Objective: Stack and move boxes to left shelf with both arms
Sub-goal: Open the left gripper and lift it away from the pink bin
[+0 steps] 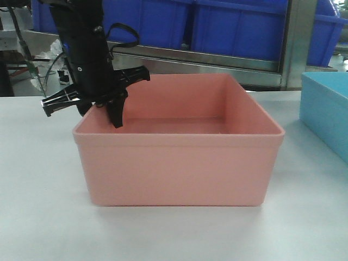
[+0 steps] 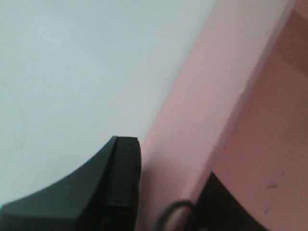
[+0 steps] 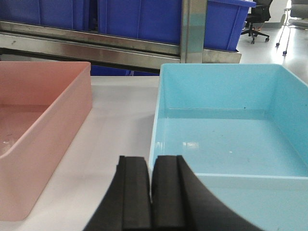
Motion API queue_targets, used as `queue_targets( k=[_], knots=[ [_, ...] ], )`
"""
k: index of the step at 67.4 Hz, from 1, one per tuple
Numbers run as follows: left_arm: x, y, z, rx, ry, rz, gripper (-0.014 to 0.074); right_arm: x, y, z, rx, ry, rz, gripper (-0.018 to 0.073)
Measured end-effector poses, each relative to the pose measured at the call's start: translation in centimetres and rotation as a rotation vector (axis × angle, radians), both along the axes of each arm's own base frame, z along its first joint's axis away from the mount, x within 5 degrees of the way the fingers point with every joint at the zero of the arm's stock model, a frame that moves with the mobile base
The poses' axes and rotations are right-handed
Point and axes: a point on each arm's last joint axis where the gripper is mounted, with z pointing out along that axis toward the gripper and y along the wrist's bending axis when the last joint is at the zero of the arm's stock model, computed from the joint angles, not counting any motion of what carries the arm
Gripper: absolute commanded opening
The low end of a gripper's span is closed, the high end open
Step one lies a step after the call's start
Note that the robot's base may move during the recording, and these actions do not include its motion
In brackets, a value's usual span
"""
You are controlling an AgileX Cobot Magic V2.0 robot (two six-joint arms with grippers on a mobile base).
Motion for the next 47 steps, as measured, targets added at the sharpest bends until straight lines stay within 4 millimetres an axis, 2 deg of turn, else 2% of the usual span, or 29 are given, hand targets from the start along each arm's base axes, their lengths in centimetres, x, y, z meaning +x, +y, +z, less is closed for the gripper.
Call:
queue_targets(
  k=[19, 24, 31, 41, 47],
  knots=[
    [0.02, -0.03, -0.21, 0.028, -0.004, -0.059, 0.0002, 0.00, 0.00, 0.00, 0.000, 0.000, 0.000, 0.0055],
    [0.01, -0.08, -0.21, 0.024, -0.003, -0.063, 0.0031, 0.00, 0.00, 0.00, 0.000, 0.000, 0.000, 0.0055],
    [-0.04, -0.15, -0.22, 0.014, 0.003, -0.062, 0.0160, 0.00, 0.00, 0.00, 0.000, 0.000, 0.000, 0.0055],
    [-0.10, -0.53, 0.04, -0.003, 0.009, -0.115, 0.0430, 0.00, 0.00, 0.00, 0.000, 0.000, 0.000, 0.0055],
    [-0.05, -0.79, 0.49, -0.004, 0.007, -0.166, 0.0491, 0.00, 0.00, 0.00, 0.000, 0.000, 0.000, 0.0055]
  ],
)
